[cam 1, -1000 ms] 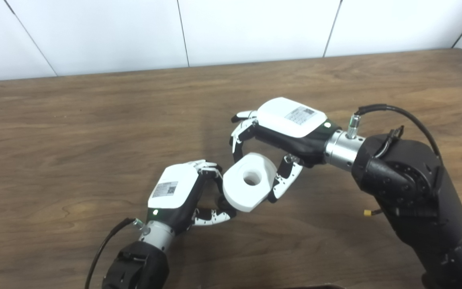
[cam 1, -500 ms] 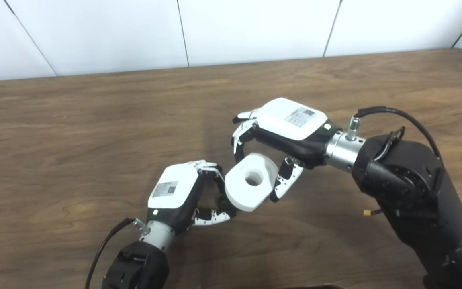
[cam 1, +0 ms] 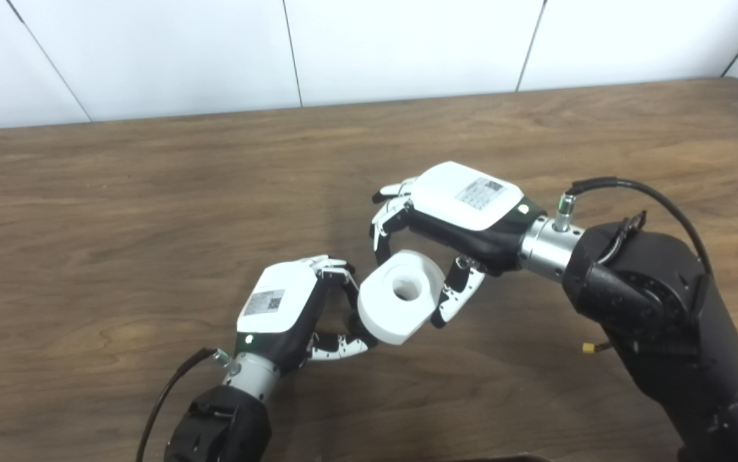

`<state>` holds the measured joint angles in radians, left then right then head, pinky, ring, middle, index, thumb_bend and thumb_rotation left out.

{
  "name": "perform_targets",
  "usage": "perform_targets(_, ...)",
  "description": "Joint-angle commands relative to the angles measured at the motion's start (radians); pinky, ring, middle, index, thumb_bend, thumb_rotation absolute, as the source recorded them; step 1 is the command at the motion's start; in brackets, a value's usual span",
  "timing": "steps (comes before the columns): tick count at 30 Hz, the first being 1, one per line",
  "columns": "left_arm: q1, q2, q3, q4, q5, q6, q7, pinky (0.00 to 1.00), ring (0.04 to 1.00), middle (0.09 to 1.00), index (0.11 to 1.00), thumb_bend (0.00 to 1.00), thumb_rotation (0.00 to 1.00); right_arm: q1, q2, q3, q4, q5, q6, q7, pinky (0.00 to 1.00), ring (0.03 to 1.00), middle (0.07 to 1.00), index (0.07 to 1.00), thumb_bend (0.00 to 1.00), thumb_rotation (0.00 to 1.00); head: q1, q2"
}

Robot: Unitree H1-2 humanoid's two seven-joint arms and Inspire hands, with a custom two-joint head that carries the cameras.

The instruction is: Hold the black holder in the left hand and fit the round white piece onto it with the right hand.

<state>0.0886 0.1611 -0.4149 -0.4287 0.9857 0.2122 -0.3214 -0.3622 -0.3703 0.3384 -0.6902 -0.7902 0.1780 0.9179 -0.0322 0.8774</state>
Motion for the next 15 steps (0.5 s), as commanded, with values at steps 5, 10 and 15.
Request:
perform_targets(5,0.028,0.009,-0.008,0.023,0.004,0.028,-0.059,0.83,0.852,0.786,0.487,0.52,0.05,-0.016,0.004,-0.008,-0.017,0.005,-0.024,-0.029,0.86,0.884,0.748,0.483,0.52,0.13,-0.002,-0.001)
perform_targets(10,0.027,0.01,-0.008,0.024,0.003,0.024,-0.055,0.83,0.851,0.784,0.487,0.52,0.05,-0.015,0.004,-0.005,-0.013,0.003,-0.029,-0.03,0.86,0.888,0.75,0.483,0.52,0.13,-0.002,-0.001)
perform_targets(15,0.028,0.01,-0.009,0.024,0.004,0.022,-0.053,0.83,0.848,0.782,0.487,0.52,0.05,-0.013,0.006,-0.001,-0.009,-0.006,-0.038,-0.036,0.86,0.889,0.754,0.483,0.52,0.13,-0.006,0.001)
